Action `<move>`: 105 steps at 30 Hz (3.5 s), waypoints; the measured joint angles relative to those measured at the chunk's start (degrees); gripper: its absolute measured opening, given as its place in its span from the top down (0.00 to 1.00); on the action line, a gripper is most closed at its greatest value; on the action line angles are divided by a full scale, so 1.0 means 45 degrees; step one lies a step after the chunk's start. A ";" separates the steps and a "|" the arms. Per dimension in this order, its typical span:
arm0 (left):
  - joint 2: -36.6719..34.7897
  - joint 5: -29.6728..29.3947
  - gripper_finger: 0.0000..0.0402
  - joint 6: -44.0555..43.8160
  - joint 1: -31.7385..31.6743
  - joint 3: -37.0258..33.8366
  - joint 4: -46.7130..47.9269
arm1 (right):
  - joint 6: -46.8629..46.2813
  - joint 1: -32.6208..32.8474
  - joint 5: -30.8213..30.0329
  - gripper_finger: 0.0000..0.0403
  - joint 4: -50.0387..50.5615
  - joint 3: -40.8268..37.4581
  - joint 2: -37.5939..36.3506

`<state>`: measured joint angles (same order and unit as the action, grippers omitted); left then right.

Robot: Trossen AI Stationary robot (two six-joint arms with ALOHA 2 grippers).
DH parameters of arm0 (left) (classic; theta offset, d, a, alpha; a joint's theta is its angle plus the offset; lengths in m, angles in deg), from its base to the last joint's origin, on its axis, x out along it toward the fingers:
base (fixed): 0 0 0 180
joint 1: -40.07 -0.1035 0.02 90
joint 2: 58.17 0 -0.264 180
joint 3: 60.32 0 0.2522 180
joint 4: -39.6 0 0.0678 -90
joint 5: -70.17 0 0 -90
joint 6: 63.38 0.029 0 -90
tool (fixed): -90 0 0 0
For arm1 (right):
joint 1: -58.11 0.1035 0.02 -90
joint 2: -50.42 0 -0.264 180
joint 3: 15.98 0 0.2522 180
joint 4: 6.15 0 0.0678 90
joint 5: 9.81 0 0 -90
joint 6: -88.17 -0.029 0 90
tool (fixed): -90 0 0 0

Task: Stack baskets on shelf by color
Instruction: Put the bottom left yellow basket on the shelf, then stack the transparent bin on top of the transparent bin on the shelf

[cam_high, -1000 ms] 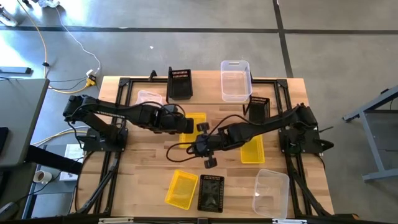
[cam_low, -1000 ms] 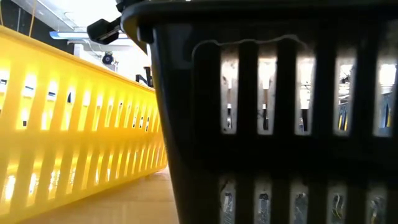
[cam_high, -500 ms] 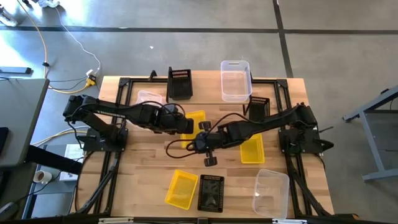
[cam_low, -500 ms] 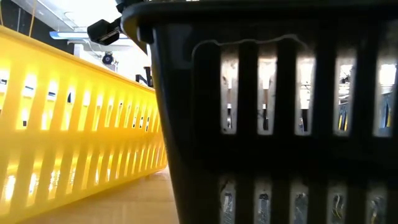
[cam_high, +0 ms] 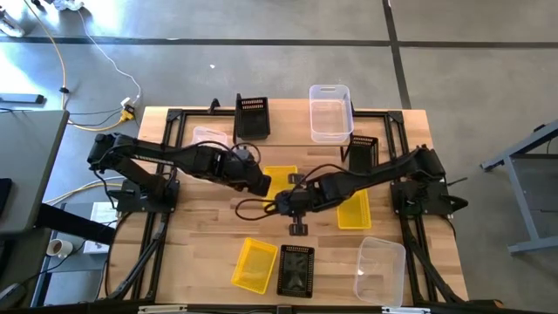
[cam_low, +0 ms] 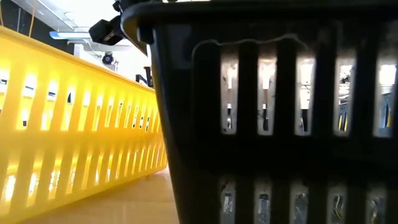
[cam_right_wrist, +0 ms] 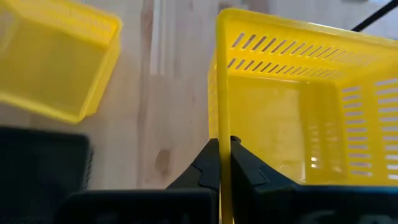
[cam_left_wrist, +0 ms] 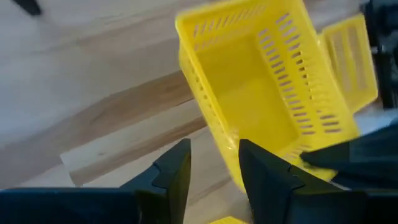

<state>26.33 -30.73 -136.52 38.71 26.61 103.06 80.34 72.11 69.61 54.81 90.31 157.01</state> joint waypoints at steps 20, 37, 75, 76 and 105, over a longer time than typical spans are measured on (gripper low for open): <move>-0.3291 -0.0137 0.73 0.5563 -0.1412 0.0010 0.0025 | -0.1633 0.0305 -0.0050 1.00 0.0580 0.0000 -0.2287; -0.3971 -0.0485 0.73 0.6857 -0.1876 0.0010 0.0032 | 0.4166 -0.2772 -0.0692 1.00 -0.0675 0.0000 -0.4785; -0.3956 -0.0491 0.73 0.6832 -0.1876 0.0000 0.0031 | 0.7471 -0.6906 0.1057 1.00 0.0239 0.0000 -0.1263; -0.3956 -0.0495 0.73 0.6832 -0.1876 0.0000 0.0027 | 0.7470 -0.6936 0.1032 1.00 0.0242 0.0000 -0.1229; -0.3956 -0.0772 0.73 0.6628 -0.1876 0.0000 0.0032 | 0.7015 -0.7018 0.0826 0.80 0.0410 0.0000 -0.1895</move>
<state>8.53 -34.20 -106.69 30.27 26.61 103.20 111.91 40.52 73.33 56.65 90.31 148.48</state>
